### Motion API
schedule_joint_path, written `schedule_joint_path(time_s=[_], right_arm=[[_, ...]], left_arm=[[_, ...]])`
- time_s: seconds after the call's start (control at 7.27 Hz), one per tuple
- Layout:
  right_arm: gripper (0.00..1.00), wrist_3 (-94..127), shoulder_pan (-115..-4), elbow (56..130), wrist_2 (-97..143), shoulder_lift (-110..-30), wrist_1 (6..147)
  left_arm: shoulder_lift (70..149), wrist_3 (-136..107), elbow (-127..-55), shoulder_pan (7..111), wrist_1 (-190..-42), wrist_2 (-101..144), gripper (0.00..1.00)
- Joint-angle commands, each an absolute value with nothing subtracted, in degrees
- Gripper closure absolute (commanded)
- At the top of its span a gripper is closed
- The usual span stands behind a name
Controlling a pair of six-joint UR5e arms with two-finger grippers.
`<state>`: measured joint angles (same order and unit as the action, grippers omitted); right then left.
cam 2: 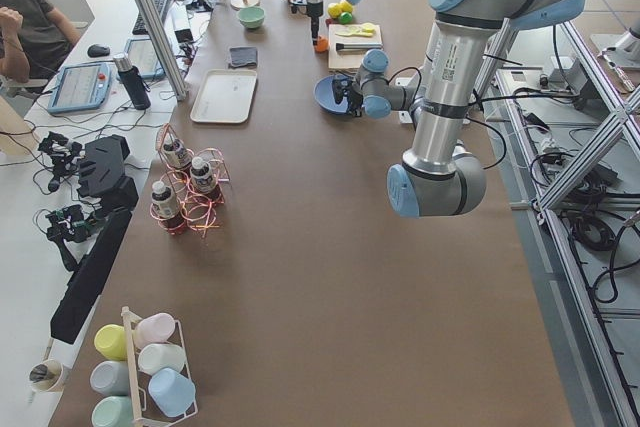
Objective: Pick orange to plate
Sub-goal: 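Lower the right gripper onto the orange and close it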
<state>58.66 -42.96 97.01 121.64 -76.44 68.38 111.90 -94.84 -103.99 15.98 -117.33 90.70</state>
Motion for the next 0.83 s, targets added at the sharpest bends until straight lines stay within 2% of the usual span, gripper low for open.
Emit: schedule_joint_path(time_s=[0.0, 0.14, 0.55, 0.69], right_arm=[[0.03, 58.1, -42.63, 96.86, 121.11, -77.17, 68.38], [0.03, 58.36, -42.28, 96.86, 121.2, -77.17, 68.38], [0.05, 58.8, -40.96, 96.94, 121.29, -76.9, 68.38], [0.15, 58.62, -40.87, 97.03, 121.2, -77.08, 68.38]], left_arm=[[111.88, -94.83, -103.89, 16.0, -117.33, 90.7, 0.46], [111.97, -94.83, -103.89, 16.0, -117.33, 90.62, 0.29], [111.97, -95.01, -103.97, 16.08, -117.33, 90.62, 0.25], [111.97, -95.01, -104.06, 16.08, -117.33, 90.62, 0.25]])
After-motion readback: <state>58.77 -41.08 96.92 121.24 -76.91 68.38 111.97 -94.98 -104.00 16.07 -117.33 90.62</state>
